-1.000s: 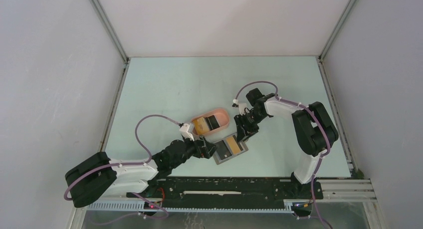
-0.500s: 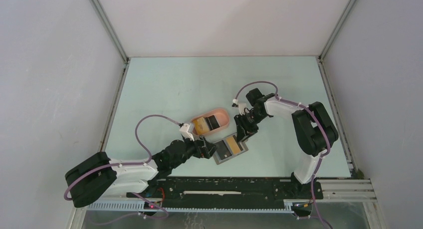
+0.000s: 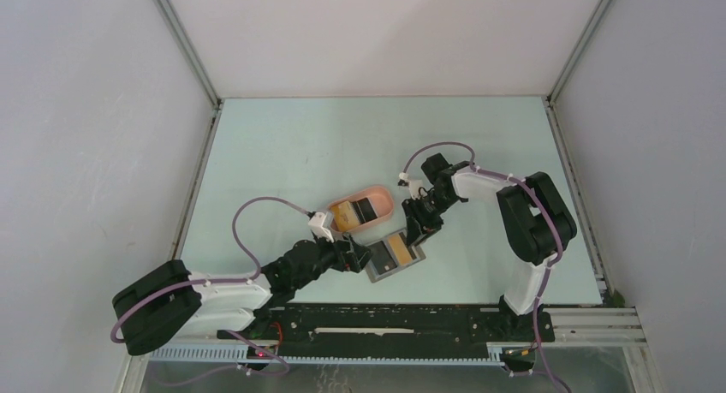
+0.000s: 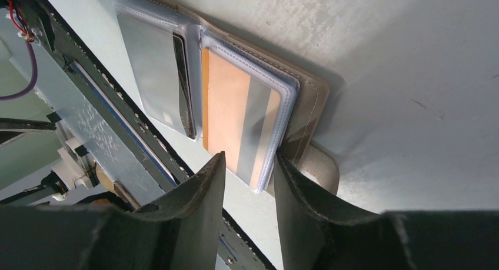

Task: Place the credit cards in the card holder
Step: Turn over the card holder at the center of the board.

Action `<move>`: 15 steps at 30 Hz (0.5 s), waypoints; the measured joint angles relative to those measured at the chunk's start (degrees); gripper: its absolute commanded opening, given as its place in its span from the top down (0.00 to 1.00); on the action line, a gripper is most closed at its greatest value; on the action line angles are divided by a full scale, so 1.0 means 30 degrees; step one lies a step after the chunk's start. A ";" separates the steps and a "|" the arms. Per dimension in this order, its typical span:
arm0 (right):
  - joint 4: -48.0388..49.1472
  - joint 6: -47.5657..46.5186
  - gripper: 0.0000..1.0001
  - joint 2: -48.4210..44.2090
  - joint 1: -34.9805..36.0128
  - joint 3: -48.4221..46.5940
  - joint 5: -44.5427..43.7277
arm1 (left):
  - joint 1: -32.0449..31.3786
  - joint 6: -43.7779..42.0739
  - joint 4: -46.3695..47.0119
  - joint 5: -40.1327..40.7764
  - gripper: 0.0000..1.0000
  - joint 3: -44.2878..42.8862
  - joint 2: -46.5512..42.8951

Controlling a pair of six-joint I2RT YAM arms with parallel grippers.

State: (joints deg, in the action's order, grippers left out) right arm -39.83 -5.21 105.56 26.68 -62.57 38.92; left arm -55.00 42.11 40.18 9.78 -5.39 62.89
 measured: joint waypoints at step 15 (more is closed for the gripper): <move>-0.0087 -0.0189 0.70 -0.0058 0.0015 0.0000 0.1078 | 0.0000 0.0000 0.0007 -0.0058 0.02 0.0000 0.0189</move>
State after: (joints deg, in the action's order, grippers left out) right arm -40.10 -5.78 105.38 26.72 -62.57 42.15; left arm -55.00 42.11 40.21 9.61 -5.39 63.46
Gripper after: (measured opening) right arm 0.323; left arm 0.977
